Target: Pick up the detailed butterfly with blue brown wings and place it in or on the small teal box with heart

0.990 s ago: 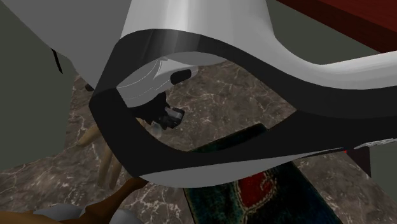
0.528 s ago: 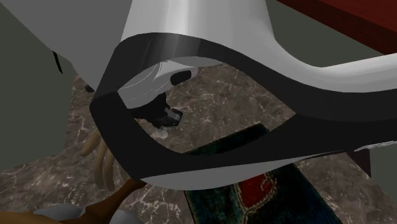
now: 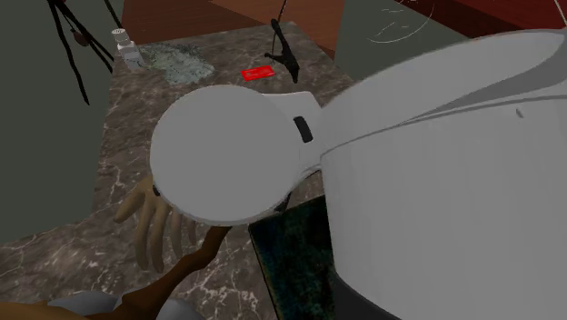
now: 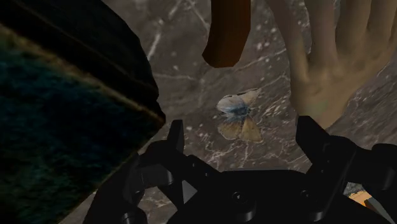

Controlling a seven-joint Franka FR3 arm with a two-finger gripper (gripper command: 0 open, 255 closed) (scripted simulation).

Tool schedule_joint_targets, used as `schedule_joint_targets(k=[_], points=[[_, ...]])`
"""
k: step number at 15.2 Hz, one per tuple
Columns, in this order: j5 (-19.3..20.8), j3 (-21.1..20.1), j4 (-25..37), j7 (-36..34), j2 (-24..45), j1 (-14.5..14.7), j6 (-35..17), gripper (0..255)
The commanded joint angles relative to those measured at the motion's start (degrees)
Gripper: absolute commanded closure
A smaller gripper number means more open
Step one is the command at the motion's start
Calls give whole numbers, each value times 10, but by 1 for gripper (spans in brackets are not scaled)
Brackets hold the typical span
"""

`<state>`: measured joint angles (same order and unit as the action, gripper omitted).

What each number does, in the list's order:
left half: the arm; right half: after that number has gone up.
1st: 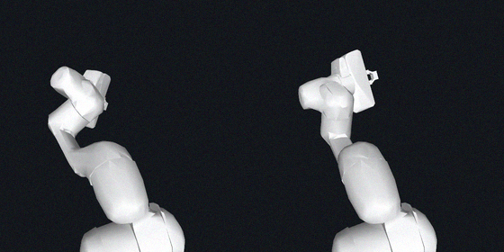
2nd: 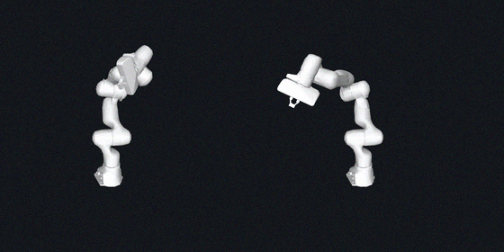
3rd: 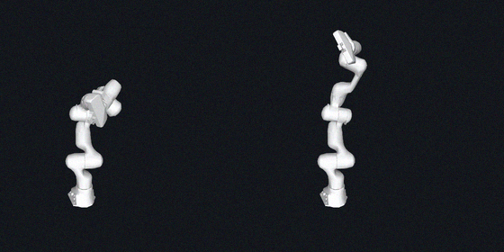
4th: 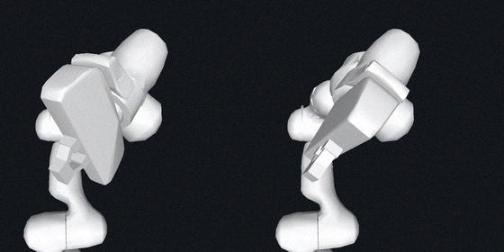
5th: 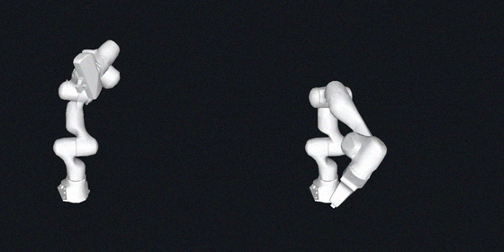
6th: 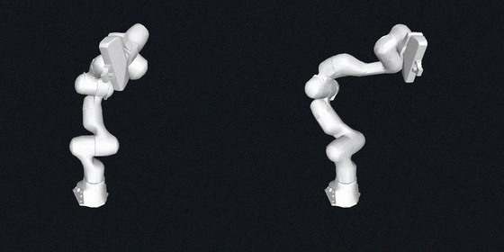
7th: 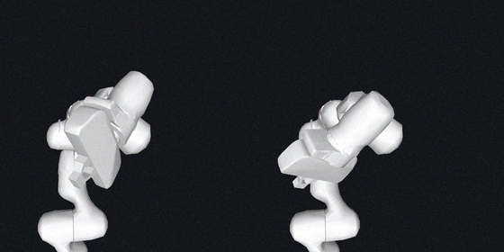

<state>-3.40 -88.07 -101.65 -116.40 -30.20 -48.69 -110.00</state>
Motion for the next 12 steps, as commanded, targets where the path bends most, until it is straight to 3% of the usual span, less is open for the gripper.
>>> schedule_joint_targets(k=[1,6,12], points=[[2,4,-18,-3,-4,7,-20,0],[-1,-11,-42,-1,-6,-10,-53,0],[-1,-11,-42,-1,-6,-10,-53,0]])
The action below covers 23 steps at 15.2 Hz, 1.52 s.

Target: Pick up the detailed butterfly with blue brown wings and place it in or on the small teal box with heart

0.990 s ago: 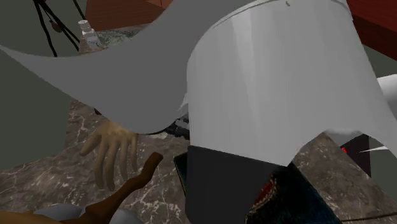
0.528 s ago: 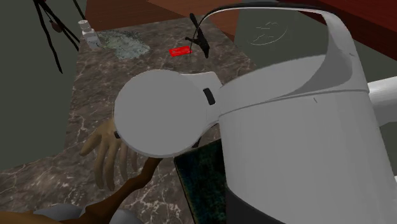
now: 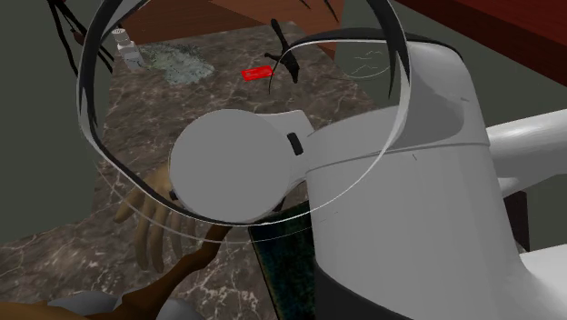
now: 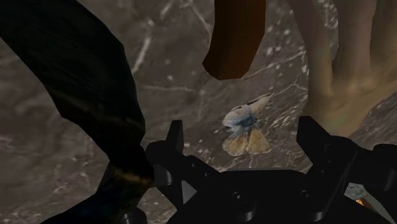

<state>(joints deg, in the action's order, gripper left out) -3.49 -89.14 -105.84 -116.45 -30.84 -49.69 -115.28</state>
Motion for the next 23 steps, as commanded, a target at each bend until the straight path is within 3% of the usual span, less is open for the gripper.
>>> schedule_joint_targets(k=[1,2,11,12,16,18,23], points=[[0,0,0,0,0,0,0,0],[0,0,0,0,0,0,0,255],[0,0,0,0,0,0,0,255],[0,0,0,0,0,0,0,0],[-101,95,10,65,183,36,-5,0],[-158,143,15,102,234,55,2,0],[-110,77,-8,72,278,18,-44,0]])
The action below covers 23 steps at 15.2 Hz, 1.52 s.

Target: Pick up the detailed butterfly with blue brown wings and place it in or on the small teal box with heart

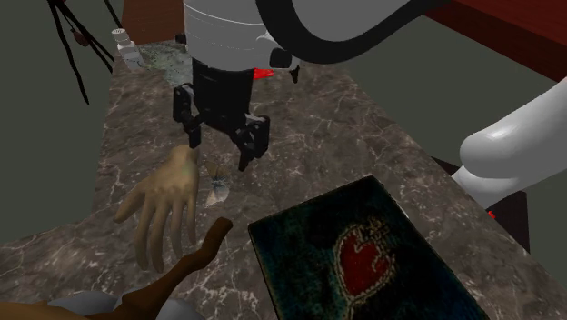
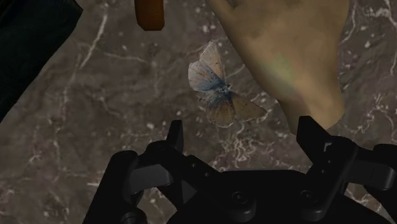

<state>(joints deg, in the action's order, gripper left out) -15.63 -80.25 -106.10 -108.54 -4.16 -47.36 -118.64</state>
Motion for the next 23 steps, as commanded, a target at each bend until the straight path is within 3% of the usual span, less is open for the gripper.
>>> schedule_joint_targets(k=[1,3,10,11,20,23], points=[[34,-28,-10,-22,30,-11,-21,0],[83,-37,-18,-55,70,-2,-38,0],[80,-30,-17,-52,68,5,-37,0],[80,-30,-17,-52,68,5,-37,255],[80,-30,-17,-52,68,5,-37,255],[60,-34,3,-42,51,-8,-13,255]])
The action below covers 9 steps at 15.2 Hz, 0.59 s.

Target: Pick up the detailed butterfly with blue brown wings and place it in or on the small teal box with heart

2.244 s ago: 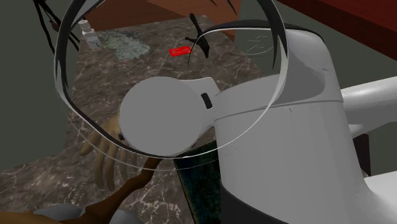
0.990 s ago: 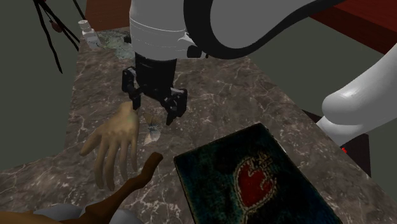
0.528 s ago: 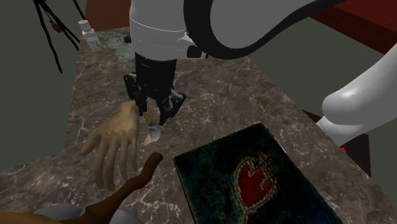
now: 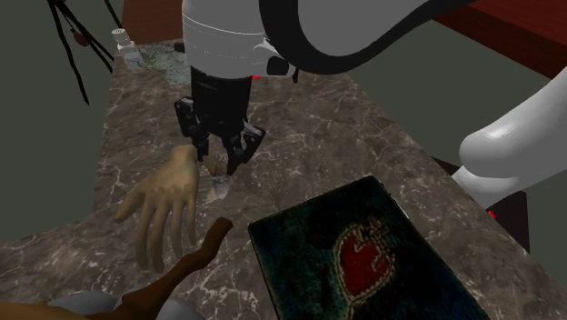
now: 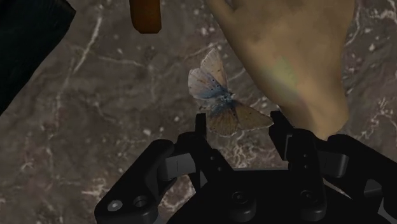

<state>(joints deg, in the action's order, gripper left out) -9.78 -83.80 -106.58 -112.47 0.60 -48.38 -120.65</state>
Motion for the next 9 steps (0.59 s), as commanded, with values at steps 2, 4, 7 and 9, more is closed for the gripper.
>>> schedule_joint_targets(k=[2,4,7,9], points=[[-7,0,22,1,-5,-3,23,255],[-11,-1,37,2,-10,-6,39,255],[-7,-1,60,-3,-8,-6,62,255],[2,-4,76,-11,-1,-6,76,255]])
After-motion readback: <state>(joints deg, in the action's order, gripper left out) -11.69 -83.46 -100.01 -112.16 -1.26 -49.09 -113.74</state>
